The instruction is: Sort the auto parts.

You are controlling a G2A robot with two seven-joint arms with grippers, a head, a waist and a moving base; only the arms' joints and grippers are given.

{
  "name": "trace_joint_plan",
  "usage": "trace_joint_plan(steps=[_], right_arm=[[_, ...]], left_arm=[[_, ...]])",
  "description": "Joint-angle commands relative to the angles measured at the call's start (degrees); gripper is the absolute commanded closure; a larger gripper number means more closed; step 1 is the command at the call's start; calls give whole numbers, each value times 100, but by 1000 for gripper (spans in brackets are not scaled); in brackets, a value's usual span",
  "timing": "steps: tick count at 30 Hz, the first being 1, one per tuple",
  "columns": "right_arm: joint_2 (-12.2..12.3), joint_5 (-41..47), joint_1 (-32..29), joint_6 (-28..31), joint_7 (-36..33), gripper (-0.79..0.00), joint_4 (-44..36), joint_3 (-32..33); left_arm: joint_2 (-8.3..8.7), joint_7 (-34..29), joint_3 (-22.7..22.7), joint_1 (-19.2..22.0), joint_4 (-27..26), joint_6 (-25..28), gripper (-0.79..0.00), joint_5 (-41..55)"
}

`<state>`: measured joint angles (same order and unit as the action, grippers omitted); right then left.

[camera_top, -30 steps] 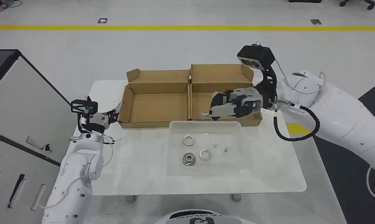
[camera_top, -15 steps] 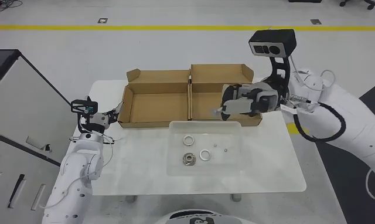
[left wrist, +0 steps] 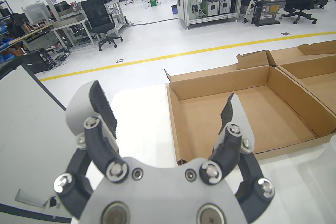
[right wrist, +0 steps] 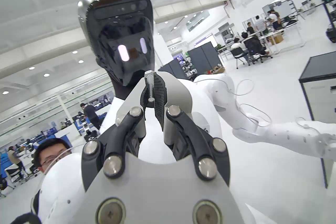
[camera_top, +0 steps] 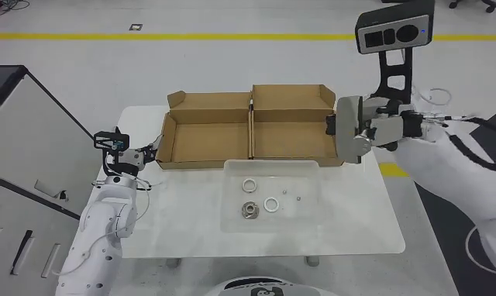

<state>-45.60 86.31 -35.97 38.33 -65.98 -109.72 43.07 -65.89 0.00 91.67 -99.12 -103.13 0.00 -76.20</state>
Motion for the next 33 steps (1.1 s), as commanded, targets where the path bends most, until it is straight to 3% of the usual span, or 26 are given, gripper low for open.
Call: trace_joint_plan(steps=[1, 9, 13, 19, 23, 28, 33], right_arm=[[-122, 165, -145, -190, -190, 0, 11, 237], [-692, 578, -712, -867, -867, 0, 90, 1048], [-930, 81, -860, -928, -927, 0, 293, 1332], [-1085, -1673, -834, -639, -636, 0, 547, 1489], [-1150, -2091, -860, -529, -522, 0, 652, 1470], [-1211, -2243, -912, -558, -373, 0, 664, 1496], [-1306, -1385, -1055, -679, -526, 0, 593, 1457]], left_arm=[[0, 0, 0, 0, 0, 0, -785, 0], [0, 0, 0, 0, 0, 0, -785, 0], [0, 0, 0, 0, 0, 0, -785, 0], [0, 0, 0, 0, 0, 0, -785, 0], [0, 0, 0, 0, 0, 0, -785, 0], [0, 0, 0, 0, 0, 0, -785, 0], [0, 0, 0, 0, 0, 0, -785, 0]])
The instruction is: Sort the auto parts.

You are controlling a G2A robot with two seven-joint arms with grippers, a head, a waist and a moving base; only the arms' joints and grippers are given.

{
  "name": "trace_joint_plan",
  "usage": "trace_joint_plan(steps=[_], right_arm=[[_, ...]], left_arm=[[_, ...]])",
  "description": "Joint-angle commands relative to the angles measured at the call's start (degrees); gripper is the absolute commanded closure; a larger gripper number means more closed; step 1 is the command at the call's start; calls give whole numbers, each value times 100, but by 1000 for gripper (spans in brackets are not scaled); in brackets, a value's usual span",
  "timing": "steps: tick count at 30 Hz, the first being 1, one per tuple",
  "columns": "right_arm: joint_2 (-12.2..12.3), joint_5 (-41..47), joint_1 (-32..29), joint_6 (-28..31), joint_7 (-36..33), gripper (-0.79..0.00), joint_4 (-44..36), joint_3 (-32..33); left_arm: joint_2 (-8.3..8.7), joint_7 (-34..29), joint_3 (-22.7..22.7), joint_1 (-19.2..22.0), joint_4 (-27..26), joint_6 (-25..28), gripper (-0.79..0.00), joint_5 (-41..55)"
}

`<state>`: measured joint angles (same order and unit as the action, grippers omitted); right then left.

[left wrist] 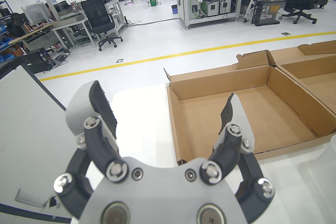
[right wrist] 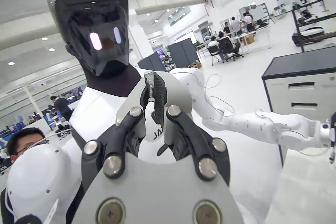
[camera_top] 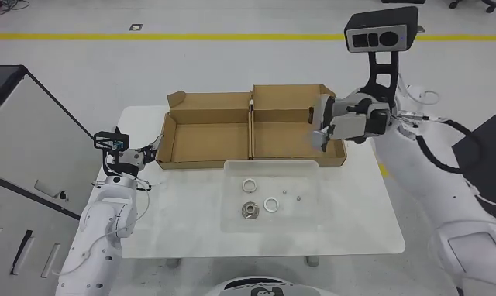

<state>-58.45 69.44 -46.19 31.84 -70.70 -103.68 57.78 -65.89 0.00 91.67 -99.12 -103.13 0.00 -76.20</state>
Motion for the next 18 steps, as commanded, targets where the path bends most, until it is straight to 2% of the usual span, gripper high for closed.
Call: trace_joint_plan(steps=[1, 3, 10, 14, 18], right_arm=[[-37, 419, -43, -61, -135, 0, 19, 0], [-86, 907, -127, -149, -201, 0, 14, -23], [-218, 1608, -267, -362, -421, 0, 141, 68], [-270, 1464, -302, -338, -318, 0, 211, 184], [-288, 773, -318, -253, 10, 0, 252, 338]], left_arm=[[0, 0, 0, 0, 0, 0, -785, 0], [0, 0, 0, 0, 0, 0, -785, 0], [0, 0, 0, 0, 0, 0, -785, 0], [0, 0, 0, 0, 0, 0, -785, 0], [0, 0, 0, 0, 0, 0, -785, 0]])
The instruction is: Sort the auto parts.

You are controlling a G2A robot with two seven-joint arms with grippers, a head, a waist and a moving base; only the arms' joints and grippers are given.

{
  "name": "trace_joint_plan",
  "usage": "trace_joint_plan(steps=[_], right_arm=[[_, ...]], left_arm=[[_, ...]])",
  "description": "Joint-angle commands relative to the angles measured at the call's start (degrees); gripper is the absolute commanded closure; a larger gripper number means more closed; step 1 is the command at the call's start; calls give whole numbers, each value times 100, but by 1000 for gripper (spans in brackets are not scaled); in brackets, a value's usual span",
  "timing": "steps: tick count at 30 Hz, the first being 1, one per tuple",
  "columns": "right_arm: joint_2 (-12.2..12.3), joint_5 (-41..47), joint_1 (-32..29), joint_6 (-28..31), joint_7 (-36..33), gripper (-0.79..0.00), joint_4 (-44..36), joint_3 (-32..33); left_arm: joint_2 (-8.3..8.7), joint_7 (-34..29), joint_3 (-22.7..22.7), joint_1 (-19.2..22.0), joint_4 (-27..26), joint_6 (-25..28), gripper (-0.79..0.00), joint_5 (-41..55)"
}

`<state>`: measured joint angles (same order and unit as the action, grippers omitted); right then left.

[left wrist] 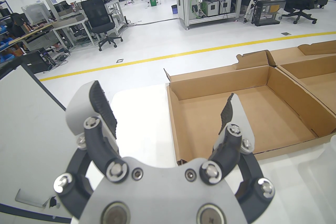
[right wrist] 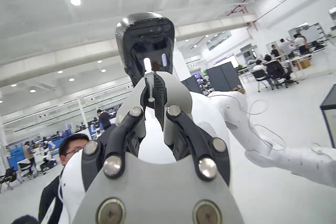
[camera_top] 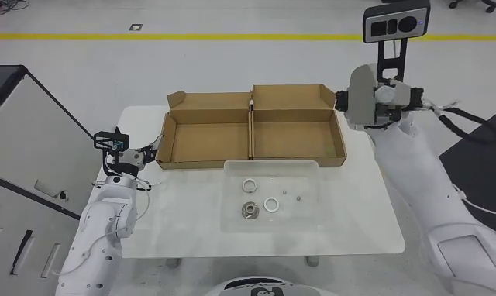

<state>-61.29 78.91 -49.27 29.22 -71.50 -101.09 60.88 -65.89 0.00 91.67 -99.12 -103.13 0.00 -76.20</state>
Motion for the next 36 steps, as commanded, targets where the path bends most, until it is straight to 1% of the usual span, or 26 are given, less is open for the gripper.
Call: trace_joint_plan(steps=[1, 4, 9, 13, 15, 19, 28, 32, 36], right_arm=[[-5, -392, -10, 32, 174, 0, -5, 70], [-11, -1000, -35, 100, 446, 0, -39, 182], [10, -2314, -86, 76, 955, 0, -173, 409], [5, -2667, -176, 4, 1136, 0, -337, 489], [-7, -2628, -214, -23, 1135, 0, -387, 492], [-45, -2198, -282, -58, 973, 0, -388, 465], [-135, -898, -444, -336, 351, 0, -290, 492], [-166, -572, -510, -439, 121, 0, -242, 591], [-195, -484, -555, -561, 22, 0, -220, 659]], left_arm=[[0, 0, 0, 0, 0, 0, -785, 0], [0, 0, 0, 0, 0, 0, -785, 0], [0, 0, 0, 0, 0, 0, -785, 0], [0, 0, 0, 0, 0, 0, -785, 0], [0, 0, 0, 0, 0, 0, -785, 0], [0, 0, 0, 0, 0, 0, -785, 0], [0, 0, 0, 0, 0, 0, -785, 0], [0, 0, 0, 0, 0, 0, -785, 0], [0, 0, 0, 0, 0, 0, -785, 0]])
